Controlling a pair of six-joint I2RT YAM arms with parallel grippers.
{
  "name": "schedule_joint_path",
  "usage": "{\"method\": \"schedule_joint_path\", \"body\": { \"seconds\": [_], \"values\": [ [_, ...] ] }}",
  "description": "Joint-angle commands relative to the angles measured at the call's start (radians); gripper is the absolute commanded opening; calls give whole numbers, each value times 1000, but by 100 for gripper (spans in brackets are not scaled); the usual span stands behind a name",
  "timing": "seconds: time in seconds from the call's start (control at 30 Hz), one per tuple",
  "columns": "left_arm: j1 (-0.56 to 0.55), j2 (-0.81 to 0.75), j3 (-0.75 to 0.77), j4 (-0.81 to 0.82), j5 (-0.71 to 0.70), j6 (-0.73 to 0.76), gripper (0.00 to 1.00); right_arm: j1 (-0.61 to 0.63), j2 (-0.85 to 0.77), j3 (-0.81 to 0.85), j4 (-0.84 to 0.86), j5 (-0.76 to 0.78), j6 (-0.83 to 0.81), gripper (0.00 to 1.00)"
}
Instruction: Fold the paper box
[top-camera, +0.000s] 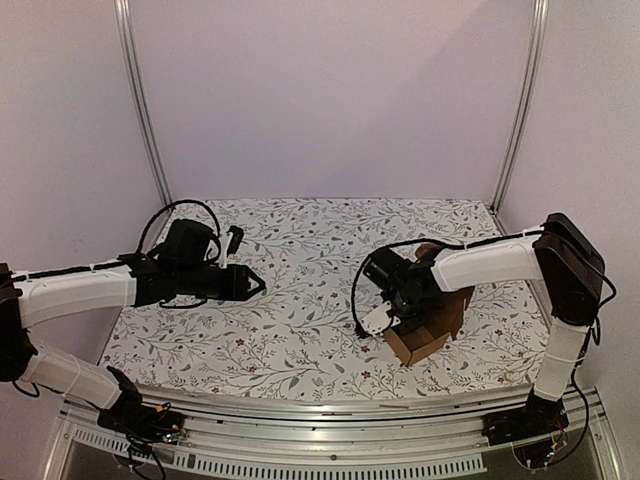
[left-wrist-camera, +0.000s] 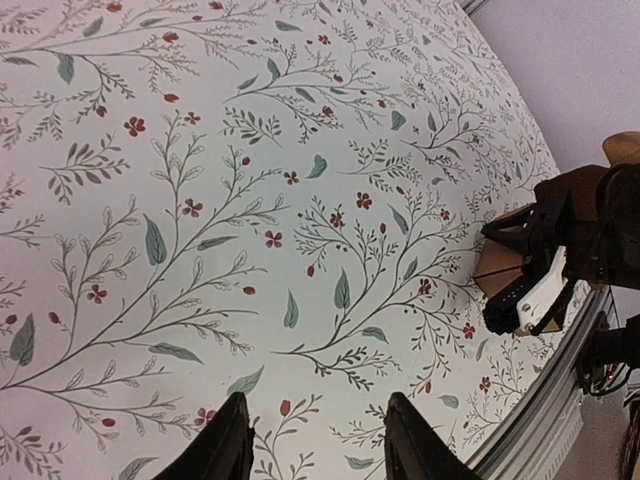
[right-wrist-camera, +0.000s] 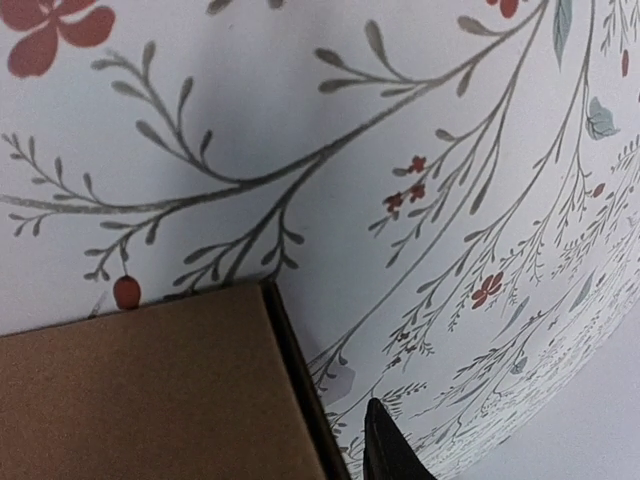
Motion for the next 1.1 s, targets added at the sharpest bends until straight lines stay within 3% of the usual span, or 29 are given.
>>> {"method": "schedule_joint_path", "body": {
  "seconds": [0.0, 0.27, 0.43, 0.67, 0.83, 0.87, 0.93, 1.07],
  "values": [
    [-14, 2, 5, -8, 7, 20, 45, -9, -16, 92, -187, -77, 57, 30],
    [-15, 18, -8, 35, 18, 1, 45, -9, -103, 171, -299, -64, 64, 35],
    [-29, 31, -1, 68, 11, 15, 45, -11, -184, 264, -388, -119, 164, 37],
    [-148, 156, 140, 59, -112, 148, 46, -47, -353, 355, -396, -133, 378, 61],
    [-251, 207, 213, 65, -255, 199, 50, -149, -364, 421, -472, -68, 503, 65],
    [-268, 204, 210, 82, -278, 209, 52, -171, -364, 425, -494, -75, 518, 65],
    [-294, 189, 187, 170, -290, 240, 98, -208, -369, 430, -540, -83, 557, 67],
    [-307, 203, 167, 283, -368, 210, 99, -254, -359, 434, -649, -120, 633, 68]
  ]
}}
